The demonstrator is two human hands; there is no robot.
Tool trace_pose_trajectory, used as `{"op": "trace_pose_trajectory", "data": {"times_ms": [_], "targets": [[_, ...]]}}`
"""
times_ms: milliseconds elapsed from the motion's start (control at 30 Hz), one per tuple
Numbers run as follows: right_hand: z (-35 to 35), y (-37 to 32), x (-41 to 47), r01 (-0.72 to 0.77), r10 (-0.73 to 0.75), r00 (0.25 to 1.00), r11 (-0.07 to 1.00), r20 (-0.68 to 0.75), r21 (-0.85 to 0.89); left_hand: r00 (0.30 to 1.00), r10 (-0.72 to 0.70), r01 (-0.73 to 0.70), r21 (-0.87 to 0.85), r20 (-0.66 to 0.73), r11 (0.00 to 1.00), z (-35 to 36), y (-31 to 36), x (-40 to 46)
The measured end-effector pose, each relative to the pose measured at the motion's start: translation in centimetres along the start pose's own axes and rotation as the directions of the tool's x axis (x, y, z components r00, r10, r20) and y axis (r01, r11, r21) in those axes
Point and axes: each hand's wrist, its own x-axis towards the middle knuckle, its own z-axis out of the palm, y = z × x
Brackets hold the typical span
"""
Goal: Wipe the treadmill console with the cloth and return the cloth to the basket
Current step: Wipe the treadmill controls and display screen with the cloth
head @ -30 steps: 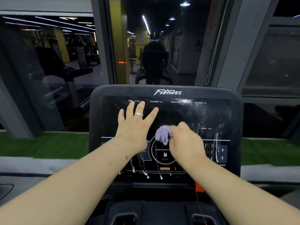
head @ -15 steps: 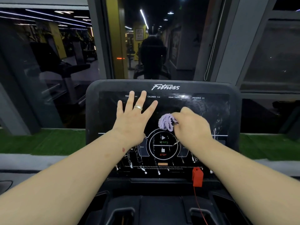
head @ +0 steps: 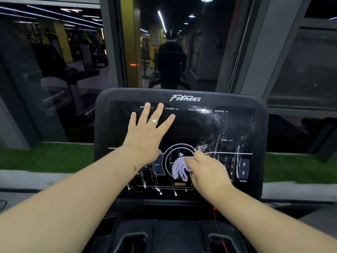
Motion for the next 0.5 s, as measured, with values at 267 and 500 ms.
{"op": "trace_pose_trajectory", "data": {"times_ms": [267, 500], "targets": [[-4.4, 0.3, 9.2, -0.28, 0.295, 0.933, 0.955, -0.206, 0.099, 1.0, -0.012, 0.011, -0.042, -0.024, 0.999, 0.2, -0.7, 0.0], [-4.3, -0.3, 9.1, 0.005, -0.007, 1.0, 0.997, -0.023, -0.072, 0.999, -0.01, 0.007, -0.069, -0.038, 0.998, 0.3, -0.8, -0.1]]}}
